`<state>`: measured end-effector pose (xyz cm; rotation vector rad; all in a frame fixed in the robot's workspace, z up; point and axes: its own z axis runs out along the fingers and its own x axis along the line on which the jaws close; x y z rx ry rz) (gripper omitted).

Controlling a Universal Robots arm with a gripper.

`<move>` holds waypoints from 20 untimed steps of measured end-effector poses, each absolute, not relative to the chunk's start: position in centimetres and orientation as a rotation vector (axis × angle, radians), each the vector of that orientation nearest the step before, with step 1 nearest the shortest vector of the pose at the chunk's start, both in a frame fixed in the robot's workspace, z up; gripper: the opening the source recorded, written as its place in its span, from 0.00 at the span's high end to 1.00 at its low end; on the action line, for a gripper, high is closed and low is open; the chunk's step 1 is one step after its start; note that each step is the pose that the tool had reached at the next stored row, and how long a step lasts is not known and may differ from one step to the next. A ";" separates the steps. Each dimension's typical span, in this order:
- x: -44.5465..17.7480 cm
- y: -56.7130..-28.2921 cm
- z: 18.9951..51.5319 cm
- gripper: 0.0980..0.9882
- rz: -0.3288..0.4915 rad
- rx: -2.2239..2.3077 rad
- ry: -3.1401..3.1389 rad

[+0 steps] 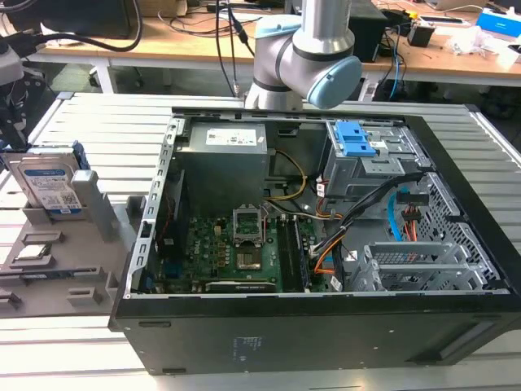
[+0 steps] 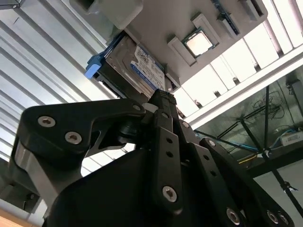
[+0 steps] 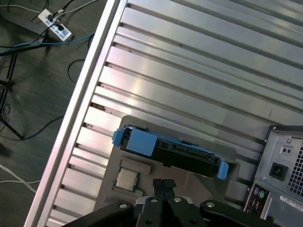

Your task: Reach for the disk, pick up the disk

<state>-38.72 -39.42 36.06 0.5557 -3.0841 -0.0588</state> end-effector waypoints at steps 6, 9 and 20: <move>-38.7 -39.4 36.1 0.99 -0.058 0.642 -3.066; -38.7 -39.4 36.1 0.99 -0.058 0.684 -3.057; -38.7 -39.4 36.1 0.99 -0.058 0.816 -3.022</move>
